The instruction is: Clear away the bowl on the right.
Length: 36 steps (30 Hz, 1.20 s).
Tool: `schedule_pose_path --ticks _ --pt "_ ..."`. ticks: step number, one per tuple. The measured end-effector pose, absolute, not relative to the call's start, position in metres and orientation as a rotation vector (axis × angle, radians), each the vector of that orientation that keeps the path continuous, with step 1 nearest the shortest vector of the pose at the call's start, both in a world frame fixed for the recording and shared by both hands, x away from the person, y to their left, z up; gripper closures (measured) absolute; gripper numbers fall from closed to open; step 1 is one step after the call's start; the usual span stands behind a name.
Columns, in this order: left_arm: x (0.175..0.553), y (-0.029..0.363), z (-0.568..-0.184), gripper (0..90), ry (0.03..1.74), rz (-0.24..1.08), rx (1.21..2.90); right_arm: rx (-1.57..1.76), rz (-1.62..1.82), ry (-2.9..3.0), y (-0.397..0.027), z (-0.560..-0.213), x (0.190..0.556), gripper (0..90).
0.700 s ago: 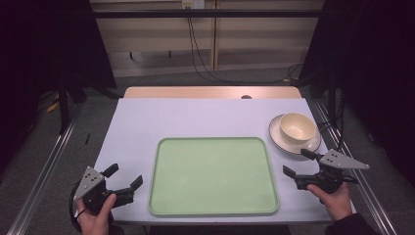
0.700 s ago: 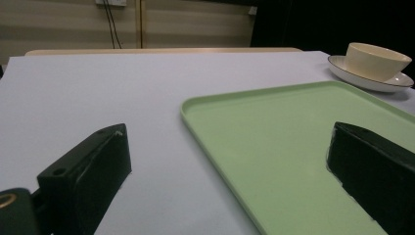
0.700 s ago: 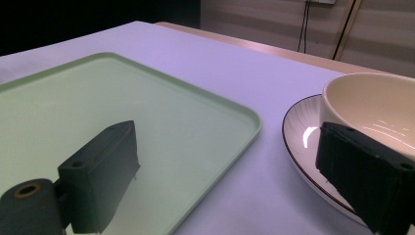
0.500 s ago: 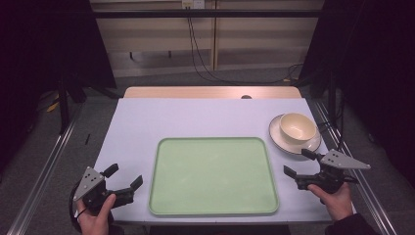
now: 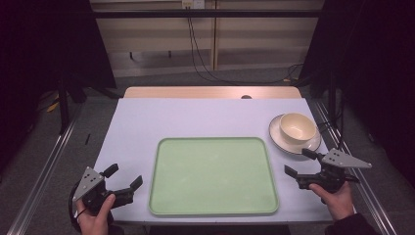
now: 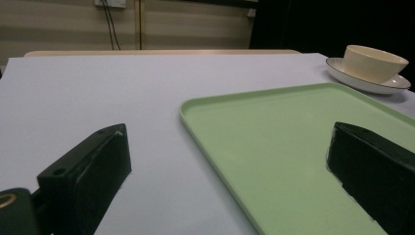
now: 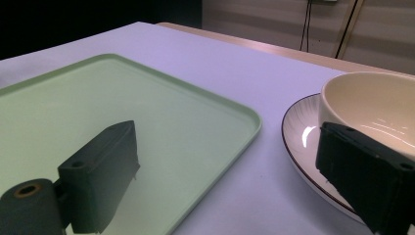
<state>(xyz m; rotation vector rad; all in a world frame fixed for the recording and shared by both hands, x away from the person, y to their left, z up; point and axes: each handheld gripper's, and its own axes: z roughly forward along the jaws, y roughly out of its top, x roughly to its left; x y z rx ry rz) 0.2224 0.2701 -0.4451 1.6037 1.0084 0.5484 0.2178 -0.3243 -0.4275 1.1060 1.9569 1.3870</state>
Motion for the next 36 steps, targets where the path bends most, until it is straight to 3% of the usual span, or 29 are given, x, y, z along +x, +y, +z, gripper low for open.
schedule_pose_path --ticks 36 --pt "0.221 0.27 -0.444 2.6 0.977 0.546 1.62 1.145 1.277 2.021 -0.349 -0.415 0.257 10.7"
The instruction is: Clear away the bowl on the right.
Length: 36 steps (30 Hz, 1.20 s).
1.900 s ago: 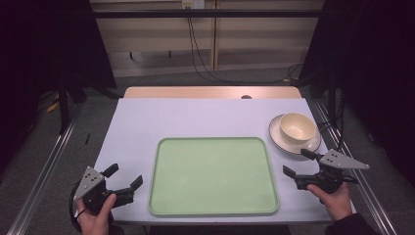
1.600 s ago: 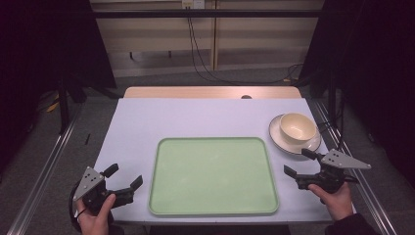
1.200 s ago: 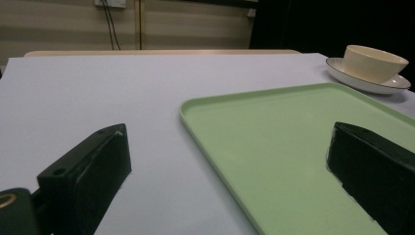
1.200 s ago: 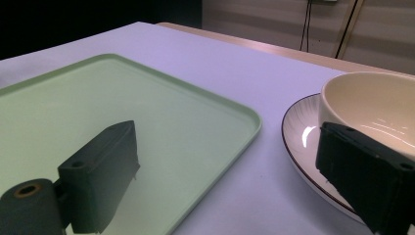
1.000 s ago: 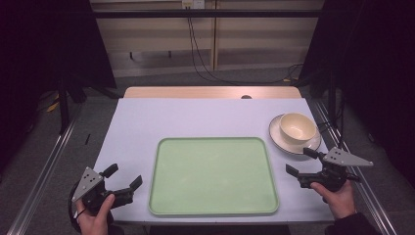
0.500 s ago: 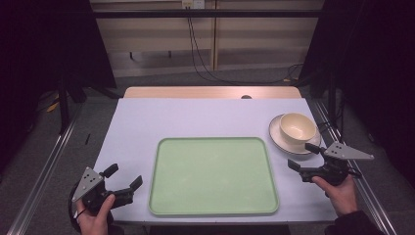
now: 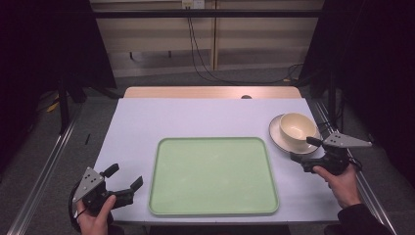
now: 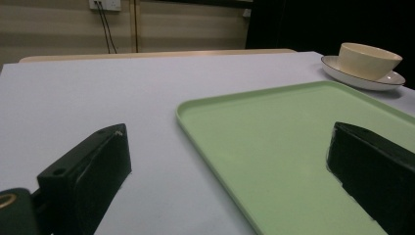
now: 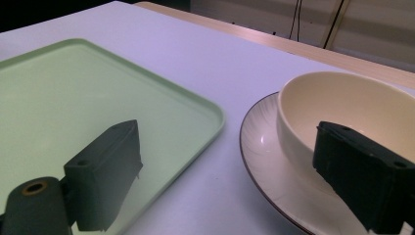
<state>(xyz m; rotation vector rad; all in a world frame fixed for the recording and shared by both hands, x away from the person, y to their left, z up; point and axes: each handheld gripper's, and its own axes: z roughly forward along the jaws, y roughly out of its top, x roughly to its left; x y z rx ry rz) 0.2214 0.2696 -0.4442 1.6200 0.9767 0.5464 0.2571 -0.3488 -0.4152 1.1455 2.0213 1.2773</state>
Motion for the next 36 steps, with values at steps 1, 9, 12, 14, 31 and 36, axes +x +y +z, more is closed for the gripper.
schedule_pose_path --ticks 1,9,12,14,31,36 --pt "0.221 0.27 -0.444 2.6 0.977 0.544 1.619 1.145 1.277 2.021 -0.349 -0.415 0.257 10.7" --pt "0.221 0.27 -0.444 2.6 0.968 0.543 1.617 1.197 1.255 1.989 -0.375 -0.405 0.27 11.7" --pt "0.221 0.27 -0.444 2.3 0.959 0.543 1.621 1.216 1.243 1.983 -0.387 -0.402 0.278 12.9" --pt "0.221 0.271 -0.444 2.3 0.95 0.546 1.622 1.222 1.239 1.986 -0.389 -0.401 0.279 13.1" --pt "0.221 0.273 -0.445 2.3 0.951 0.545 1.622 1.302 1.101 2.068 -0.394 -0.403 0.317 17.9" --pt "0.221 0.274 -0.445 2.3 0.952 0.549 1.621 1.325 1.061 2.086 -0.395 -0.404 0.334 19.8"
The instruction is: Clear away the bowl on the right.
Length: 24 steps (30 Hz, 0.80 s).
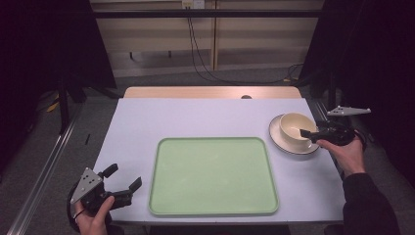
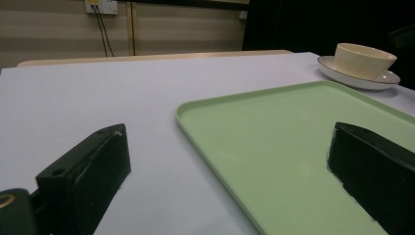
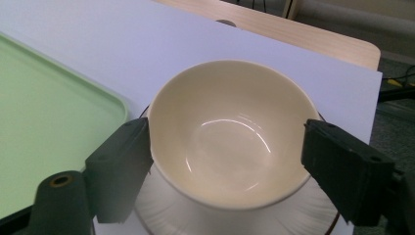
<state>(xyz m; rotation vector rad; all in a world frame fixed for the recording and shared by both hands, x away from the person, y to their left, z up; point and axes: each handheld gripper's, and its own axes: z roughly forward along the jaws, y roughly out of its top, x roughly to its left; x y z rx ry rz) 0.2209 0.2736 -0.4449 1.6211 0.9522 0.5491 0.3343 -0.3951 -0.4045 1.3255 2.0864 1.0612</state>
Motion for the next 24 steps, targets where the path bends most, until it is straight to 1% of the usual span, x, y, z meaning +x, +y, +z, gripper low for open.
schedule_pose_path --ticks 6,8,15,19,20,24 --pt "0.221 0.274 -0.445 2.3 0.953 0.551 1.622 1.368 1.03 2.102 -0.402 -0.412 0.352 20.1" --pt "0.221 0.274 -0.445 2.3 0.952 0.547 1.622 1.388 1.008 2.117 -0.403 -0.415 0.357 18.0" --pt "0.221 0.274 -0.445 2.3 0.953 0.551 1.622 1.451 0.957 2.119 -0.408 -0.418 0.366 23.0" --pt "0.221 0.274 -0.445 2.3 0.953 0.55 1.622 1.487 0.923 2.141 -0.411 -0.425 0.373 26.2" --pt "0.221 0.274 -0.445 2.3 0.955 0.55 1.622 1.495 0.889 2.156 -0.411 -0.43 0.376 28.3" --pt "0.221 0.274 -0.446 2.3 0.959 0.544 1.617 1.521 0.893 2.164 -0.412 -0.436 0.379 30.6"
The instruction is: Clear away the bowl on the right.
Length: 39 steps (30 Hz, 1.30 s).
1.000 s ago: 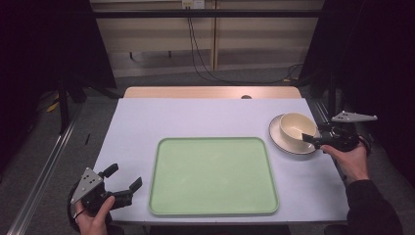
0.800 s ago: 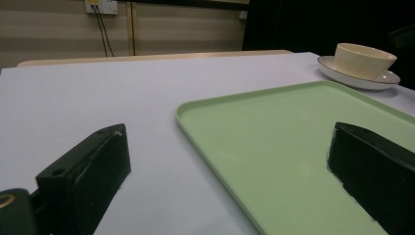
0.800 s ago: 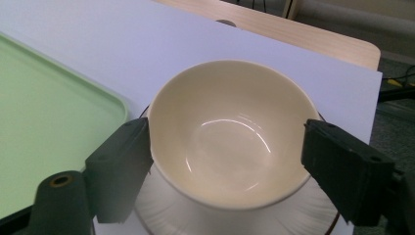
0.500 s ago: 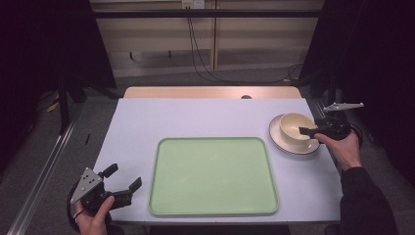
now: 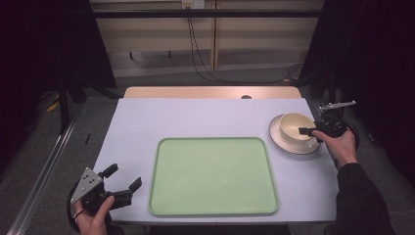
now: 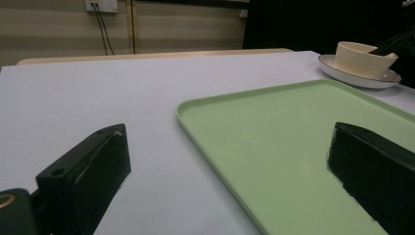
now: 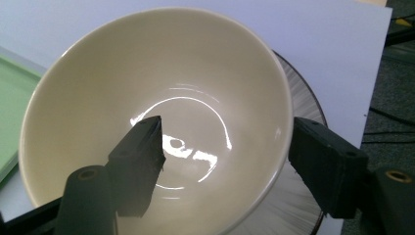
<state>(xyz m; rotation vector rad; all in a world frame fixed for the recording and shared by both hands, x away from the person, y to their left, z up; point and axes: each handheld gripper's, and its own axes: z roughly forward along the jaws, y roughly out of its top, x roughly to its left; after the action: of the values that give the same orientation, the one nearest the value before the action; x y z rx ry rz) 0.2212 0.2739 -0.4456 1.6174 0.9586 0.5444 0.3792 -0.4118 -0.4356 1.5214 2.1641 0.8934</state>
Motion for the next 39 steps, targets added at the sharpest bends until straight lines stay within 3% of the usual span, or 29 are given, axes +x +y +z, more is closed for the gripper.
schedule_pose_path --ticks 17,34,39 --pt "0.221 0.275 -0.446 2.3 0.954 0.539 1.622 1.655 0.825 2.185 -0.411 -0.451 0.386 53.3" --pt "0.221 0.274 -0.446 2.3 0.96 0.555 1.622 1.747 0.751 2.179 -0.41 -0.448 0.392 66.2" --pt "0.221 0.275 -0.446 2.3 0.961 0.549 1.626 1.747 0.753 2.142 -0.41 -0.448 0.392 77.9"
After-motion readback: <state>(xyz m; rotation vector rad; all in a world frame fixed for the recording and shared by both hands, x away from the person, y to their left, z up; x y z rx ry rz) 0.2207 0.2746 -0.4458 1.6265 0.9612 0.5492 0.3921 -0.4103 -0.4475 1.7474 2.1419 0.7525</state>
